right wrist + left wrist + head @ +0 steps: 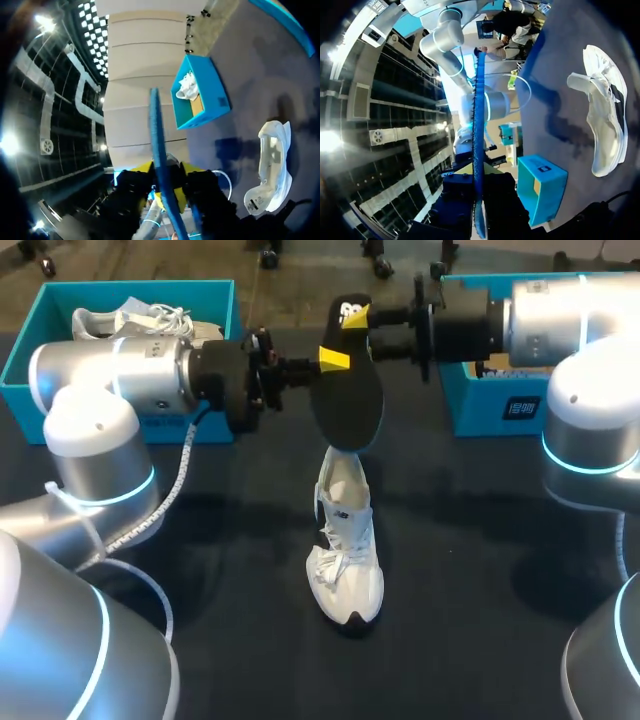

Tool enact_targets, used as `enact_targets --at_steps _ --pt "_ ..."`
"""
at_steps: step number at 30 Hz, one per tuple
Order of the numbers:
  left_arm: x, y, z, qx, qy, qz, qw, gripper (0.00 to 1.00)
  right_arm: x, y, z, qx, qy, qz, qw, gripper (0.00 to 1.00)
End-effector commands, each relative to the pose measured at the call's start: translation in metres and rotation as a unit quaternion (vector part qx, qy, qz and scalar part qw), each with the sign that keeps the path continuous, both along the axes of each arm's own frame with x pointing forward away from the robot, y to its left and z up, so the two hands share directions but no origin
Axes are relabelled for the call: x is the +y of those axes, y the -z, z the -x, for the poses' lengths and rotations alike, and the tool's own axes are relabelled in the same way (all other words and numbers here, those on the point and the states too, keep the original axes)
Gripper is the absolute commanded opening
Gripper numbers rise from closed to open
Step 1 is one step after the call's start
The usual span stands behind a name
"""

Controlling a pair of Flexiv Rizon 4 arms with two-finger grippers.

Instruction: Take the shoe out of the shoebox, open the shoe tongue, remove and reinsert the insole, then place the shoe into the shoebox

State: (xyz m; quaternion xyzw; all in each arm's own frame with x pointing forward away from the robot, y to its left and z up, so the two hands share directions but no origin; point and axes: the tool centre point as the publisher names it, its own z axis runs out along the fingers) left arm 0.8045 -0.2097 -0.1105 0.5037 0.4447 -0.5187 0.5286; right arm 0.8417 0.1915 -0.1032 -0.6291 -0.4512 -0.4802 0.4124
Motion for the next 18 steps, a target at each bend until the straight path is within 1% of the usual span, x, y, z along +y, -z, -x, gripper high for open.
enact_targets --at_steps 1,5,7,9,10,12,18 --pt "0.008 0.0 0.006 0.008 -0.001 -0.005 1.0 0.0 -0.017 0.011 0.018 -0.019 0.001 -0.007 1.0 1.0" --pt "0.014 0.001 0.011 0.025 0.006 -0.009 1.0 0.0 -0.03 0.019 0.029 -0.031 -0.013 0.001 0.999 1.0" --pt "0.017 0.002 0.013 0.023 0.005 -0.014 1.0 0.0 -0.036 0.023 0.034 -0.035 -0.017 -0.002 0.999 1.0" --pt "0.02 0.003 0.014 0.026 0.003 -0.017 1.0 0.0 -0.044 0.025 0.038 -0.047 -0.022 0.0 0.999 1.0" --pt "0.022 0.003 0.015 0.032 0.002 -0.018 0.999 0.0 -0.047 0.026 0.04 -0.06 -0.026 0.003 0.998 1.0" --pt "0.025 0.003 0.017 0.042 0.002 -0.015 0.999 0.0 -0.055 0.026 0.043 -0.08 -0.031 0.004 0.996 1.0" --pt "0.031 0.002 0.023 0.046 0.003 -0.02 0.999 0.0 -0.078 0.027 0.046 -0.103 -0.04 0.01 0.994 1.0"
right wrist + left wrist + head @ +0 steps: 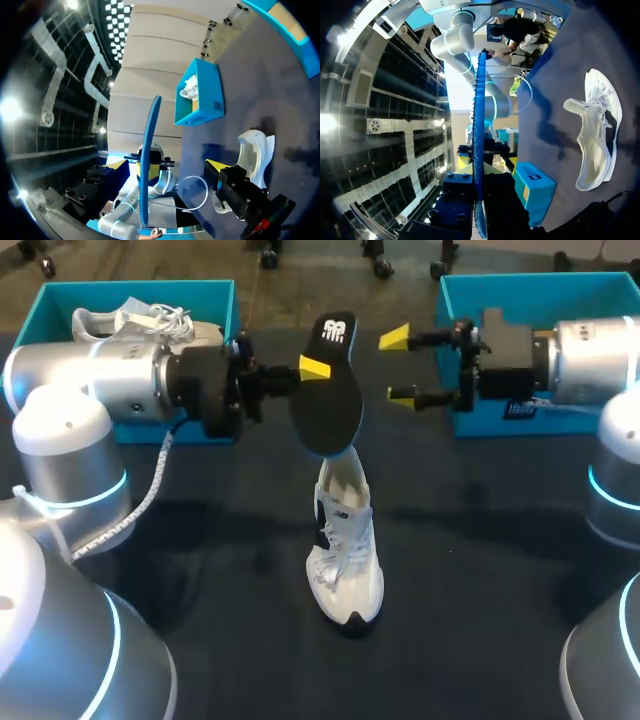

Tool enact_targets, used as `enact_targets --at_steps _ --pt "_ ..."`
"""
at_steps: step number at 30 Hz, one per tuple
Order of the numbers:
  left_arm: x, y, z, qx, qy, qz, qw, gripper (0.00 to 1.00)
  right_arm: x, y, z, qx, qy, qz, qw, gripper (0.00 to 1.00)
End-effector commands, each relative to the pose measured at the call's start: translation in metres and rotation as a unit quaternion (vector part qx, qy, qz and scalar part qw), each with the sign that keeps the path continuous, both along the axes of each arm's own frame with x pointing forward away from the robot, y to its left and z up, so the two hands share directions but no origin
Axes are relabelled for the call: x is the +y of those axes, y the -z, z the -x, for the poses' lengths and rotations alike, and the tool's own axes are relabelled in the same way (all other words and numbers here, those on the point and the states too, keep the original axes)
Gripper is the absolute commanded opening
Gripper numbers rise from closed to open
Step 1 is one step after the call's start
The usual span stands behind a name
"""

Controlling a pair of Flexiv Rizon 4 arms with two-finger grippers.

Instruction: Take the shoe out of the shoebox, open the shoe tongue, remove and reinsert the insole, then place the shoe into the shoebox

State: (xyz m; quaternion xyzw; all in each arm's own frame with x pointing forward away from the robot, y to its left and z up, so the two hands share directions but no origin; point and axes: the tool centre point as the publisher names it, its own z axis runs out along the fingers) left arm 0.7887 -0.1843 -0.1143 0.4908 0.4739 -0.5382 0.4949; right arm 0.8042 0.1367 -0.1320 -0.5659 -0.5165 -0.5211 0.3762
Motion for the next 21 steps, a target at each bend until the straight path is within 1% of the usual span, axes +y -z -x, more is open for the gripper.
enact_targets --at_steps 1,8,11,13,15,21 --pt "0.006 -0.002 0.008 -0.001 -0.004 -0.005 1.0 0.0 -0.027 -0.001 0.009 -0.005 -0.01 0.003 1.0 1.0" --pt "0.007 -0.005 0.014 0.0 0.001 -0.007 1.0 0.0 -0.052 -0.005 0.011 -0.025 -0.041 -0.008 0.999 1.0" --pt "0.006 -0.006 0.014 -0.001 0.001 -0.007 1.0 0.0 -0.061 -0.006 0.011 -0.032 -0.042 -0.013 0.999 1.0" --pt "0.006 -0.007 0.014 -0.005 -0.002 -0.009 1.0 0.0 -0.065 -0.005 0.01 -0.03 -0.028 -0.007 0.999 1.0" --pt "0.006 -0.007 0.011 -0.027 0.002 -0.023 0.999 0.0 -0.065 -0.005 0.01 -0.03 -0.028 -0.007 0.999 1.0" --pt "0.006 -0.007 0.011 -0.027 0.002 -0.023 0.999 0.0 -0.065 -0.005 0.01 -0.03 -0.028 -0.007 0.999 1.0"
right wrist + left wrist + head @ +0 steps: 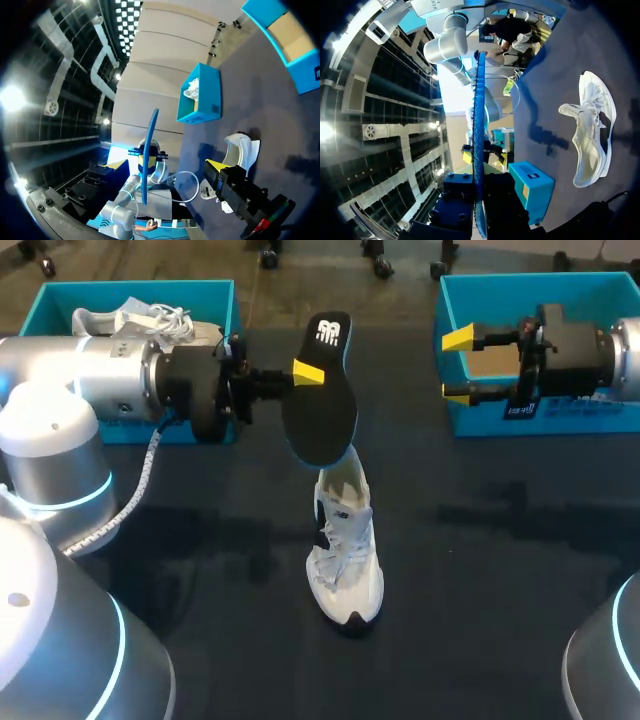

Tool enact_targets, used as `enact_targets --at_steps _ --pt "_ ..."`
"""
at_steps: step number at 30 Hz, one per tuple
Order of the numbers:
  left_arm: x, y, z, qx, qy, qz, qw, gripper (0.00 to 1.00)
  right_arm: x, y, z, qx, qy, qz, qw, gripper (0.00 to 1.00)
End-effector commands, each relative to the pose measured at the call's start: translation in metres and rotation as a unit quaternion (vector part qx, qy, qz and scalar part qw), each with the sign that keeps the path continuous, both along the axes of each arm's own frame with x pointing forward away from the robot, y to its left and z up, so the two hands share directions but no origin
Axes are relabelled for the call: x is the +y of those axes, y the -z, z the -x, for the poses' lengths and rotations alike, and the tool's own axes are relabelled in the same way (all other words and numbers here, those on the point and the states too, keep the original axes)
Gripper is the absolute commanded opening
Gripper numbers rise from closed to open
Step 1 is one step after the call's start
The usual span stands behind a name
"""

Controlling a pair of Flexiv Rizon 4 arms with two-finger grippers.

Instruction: Take the shoe out of the shoebox, open the shoe tongue, remove and reinsert the insole, then place the shoe into the shoebox

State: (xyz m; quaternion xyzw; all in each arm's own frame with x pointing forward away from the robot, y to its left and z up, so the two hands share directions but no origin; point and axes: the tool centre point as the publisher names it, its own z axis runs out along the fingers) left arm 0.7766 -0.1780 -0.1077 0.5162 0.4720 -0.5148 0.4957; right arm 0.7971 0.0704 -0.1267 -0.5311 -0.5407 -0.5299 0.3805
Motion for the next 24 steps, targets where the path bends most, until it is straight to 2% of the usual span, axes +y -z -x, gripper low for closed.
enact_targets --at_steps 1,6,9,11,12,16,24 --pt "0.0 0.0 -0.001 -0.001 0.001 0.0 1.0 0.0 0.001 0.0 0.002 0.0 0.003 0.001 1.0 1.0" --pt "0.0 0.0 -0.001 -0.001 0.001 0.0 1.0 0.0 0.001 0.0 0.002 0.0 0.003 0.001 1.0 1.0" --pt "0.0 -0.007 0.006 0.146 -0.007 -0.04 0.988 0.0 0.001 0.0 0.002 0.0 0.003 0.001 1.0 1.0" --pt "0.0 -0.01 0.01 0.214 0.0 -0.069 0.974 0.0 0.001 0.0 0.002 0.0 0.003 0.001 1.0 1.0" --pt "0.0 -0.011 0.011 0.259 -0.009 -0.083 0.962 0.0 0.001 0.0 0.002 0.0 0.003 0.001 1.0 1.0" --pt "0.001 -0.016 0.016 0.368 -0.016 -0.103 0.924 0.0 0.001 0.0 0.002 0.0 0.003 0.001 1.0 1.0" --pt "0.001 -0.003 0.021 0.584 -0.035 -0.135 0.8 0.0 0.001 0.0 0.002 0.0 0.003 0.001 1.0 1.0"
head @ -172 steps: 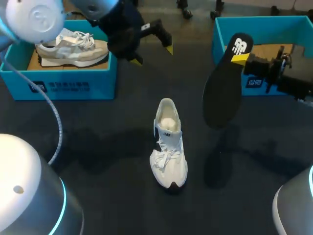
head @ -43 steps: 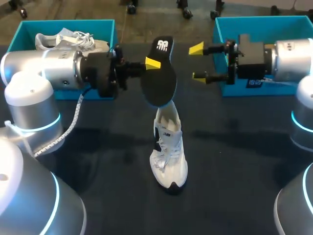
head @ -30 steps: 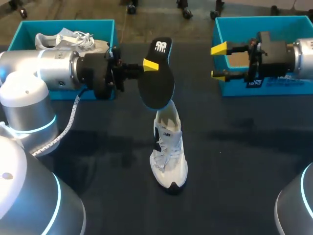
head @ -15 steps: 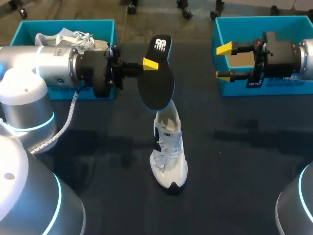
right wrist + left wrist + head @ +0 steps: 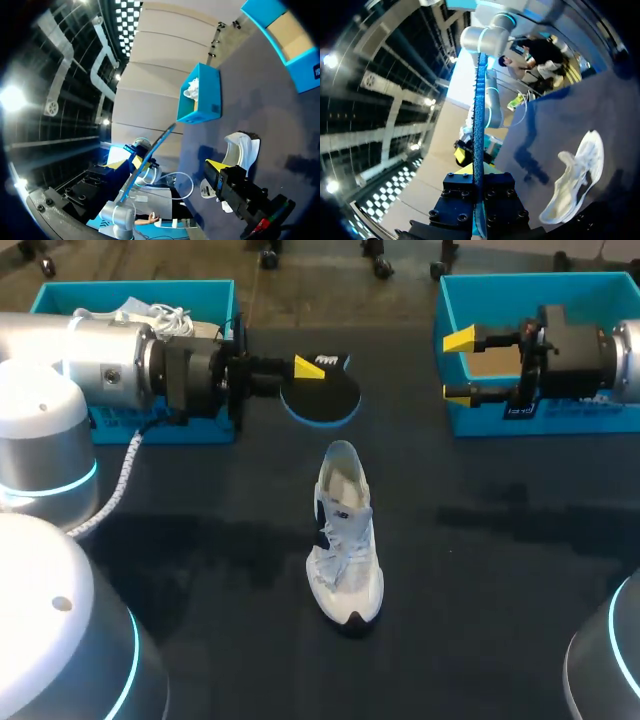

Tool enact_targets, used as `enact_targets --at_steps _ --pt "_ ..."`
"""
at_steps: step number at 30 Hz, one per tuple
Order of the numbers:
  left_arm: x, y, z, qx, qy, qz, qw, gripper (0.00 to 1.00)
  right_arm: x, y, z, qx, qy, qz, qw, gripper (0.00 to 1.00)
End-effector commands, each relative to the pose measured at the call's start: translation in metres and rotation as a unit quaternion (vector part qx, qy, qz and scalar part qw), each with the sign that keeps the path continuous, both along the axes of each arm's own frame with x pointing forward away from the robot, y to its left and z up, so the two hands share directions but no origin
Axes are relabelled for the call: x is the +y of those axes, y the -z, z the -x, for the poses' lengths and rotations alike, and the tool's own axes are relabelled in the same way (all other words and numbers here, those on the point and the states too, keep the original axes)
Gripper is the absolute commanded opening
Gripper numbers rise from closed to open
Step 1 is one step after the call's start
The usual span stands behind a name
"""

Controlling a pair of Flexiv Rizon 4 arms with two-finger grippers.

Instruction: Take the shoe out of the shoebox, open the shoe tongue, remove and reinsert the insole, then place the shoe into the shoebox

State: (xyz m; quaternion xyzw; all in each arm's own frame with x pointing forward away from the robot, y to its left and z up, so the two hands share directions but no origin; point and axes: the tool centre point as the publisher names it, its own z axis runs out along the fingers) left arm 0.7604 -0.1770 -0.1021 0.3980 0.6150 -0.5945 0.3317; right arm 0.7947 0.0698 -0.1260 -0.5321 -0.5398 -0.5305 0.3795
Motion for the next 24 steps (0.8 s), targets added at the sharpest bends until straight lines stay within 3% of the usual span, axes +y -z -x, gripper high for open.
enact_targets --at_steps 1,4,6,9,11,13,19,21,22,23,24 --pt "0.0 0.004 0.005 0.384 -0.034 -0.088 0.919 0.0 0.002 0.001 0.0 0.0 0.001 0.0 1.0 1.0" --pt "-0.001 0.007 0.009 0.449 -0.042 -0.092 0.888 0.0 0.002 0.001 0.0 0.0 0.001 0.0 1.0 1.0" --pt "-0.002 0.009 0.009 0.511 -0.047 -0.082 0.854 0.0 0.002 0.001 0.0 0.0 0.001 0.0 1.0 1.0" --pt "-0.005 0.008 0.008 0.644 -0.069 -0.042 0.76 0.0 0.002 0.001 0.0 0.0 0.001 0.0 1.0 1.0" --pt "-0.006 0.009 0.006 0.685 -0.075 -0.026 0.724 0.0 0.002 0.001 0.0 0.0 0.001 0.0 1.0 1.0" --pt "-0.007 0.01 0.007 0.694 -0.073 -0.022 0.716 0.0 0.002 0.001 0.0 0.0 0.001 0.0 1.0 1.0" --pt "-0.012 0.011 0.01 0.76 -0.055 0.014 0.648 0.0 0.002 0.001 0.0 0.0 0.001 0.0 1.0 1.0" --pt "-0.013 0.011 0.012 0.759 -0.051 0.013 0.649 0.0 0.002 0.001 0.0 0.0 0.001 0.0 1.0 1.0" --pt "-0.014 0.011 0.012 0.751 -0.045 0.017 0.658 0.0 0.002 0.001 0.0 0.0 0.001 0.0 1.0 1.0" --pt "-0.014 0.01 0.013 0.729 -0.034 0.013 0.683 0.0 0.002 0.001 0.0 0.0 0.001 0.0 1.0 1.0" --pt "-0.014 0.01 0.013 0.729 -0.034 0.013 0.683 0.0 0.002 0.001 0.0 0.0 0.001 0.0 1.0 1.0"
